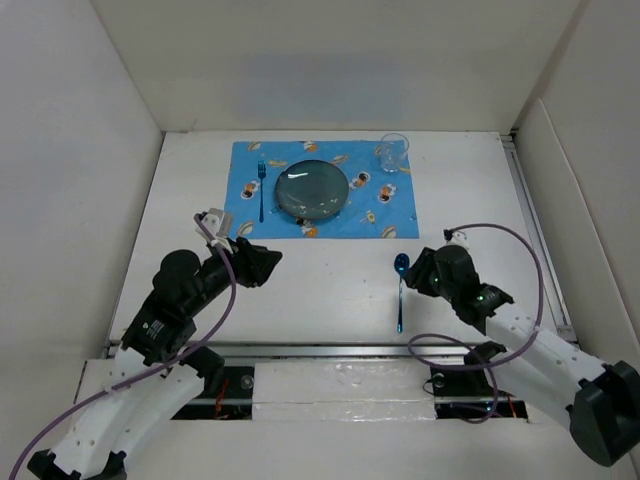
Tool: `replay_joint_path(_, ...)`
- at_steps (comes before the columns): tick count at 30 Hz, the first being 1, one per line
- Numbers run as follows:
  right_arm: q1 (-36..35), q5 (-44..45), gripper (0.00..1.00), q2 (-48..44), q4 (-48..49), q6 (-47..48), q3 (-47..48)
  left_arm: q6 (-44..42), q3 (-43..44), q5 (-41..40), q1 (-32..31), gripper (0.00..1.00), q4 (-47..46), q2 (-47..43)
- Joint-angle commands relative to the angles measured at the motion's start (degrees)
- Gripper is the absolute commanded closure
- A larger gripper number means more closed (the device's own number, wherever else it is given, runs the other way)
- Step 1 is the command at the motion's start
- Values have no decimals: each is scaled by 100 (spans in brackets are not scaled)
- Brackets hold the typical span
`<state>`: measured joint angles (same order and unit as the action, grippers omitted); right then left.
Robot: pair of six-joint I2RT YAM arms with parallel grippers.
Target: Set the dinner table for one person
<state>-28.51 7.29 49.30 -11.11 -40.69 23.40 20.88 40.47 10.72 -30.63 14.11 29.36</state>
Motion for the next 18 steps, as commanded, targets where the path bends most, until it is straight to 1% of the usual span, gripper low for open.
replay_joint_path(1, -390, 26, 55, 648, -93, -334, 59, -120, 75, 351, 5, 59, -356, -203)
replay_joint_path(4, -681, 369, 55, 1072, -40, -589, 287, -155, 75, 527, 5, 59, -400, -291)
replay_joint_path(6, -752, 536, 55, 1546, -49, -739, 428, -164, 49, 685, -56, 58, -426, -352)
replay_joint_path(8, -813, 676, 56, 1976, -127, -844, 639, -164, 49, 677, -110, 59, -418, -396)
replay_joint_path(10, -910, 773, 57, 2197, -137, -914, 745, -155, 58, 598, -232, 58, -374, -484)
replay_joint_path(13, -1068, 888, 62, 2610, -329, -1037, 1008, -164, 84, 536, -294, 58, -330, -572)
replay_joint_path(14, -1130, 975, 67, 2707, -530, -1177, 1148, -164, 84, 536, -294, 58, -312, -598)
replay_joint_path(18, -1595, 1238, 72, 3199, -927, -1459, 1447, -146, 58, 475, -487, 58, -347, -879)
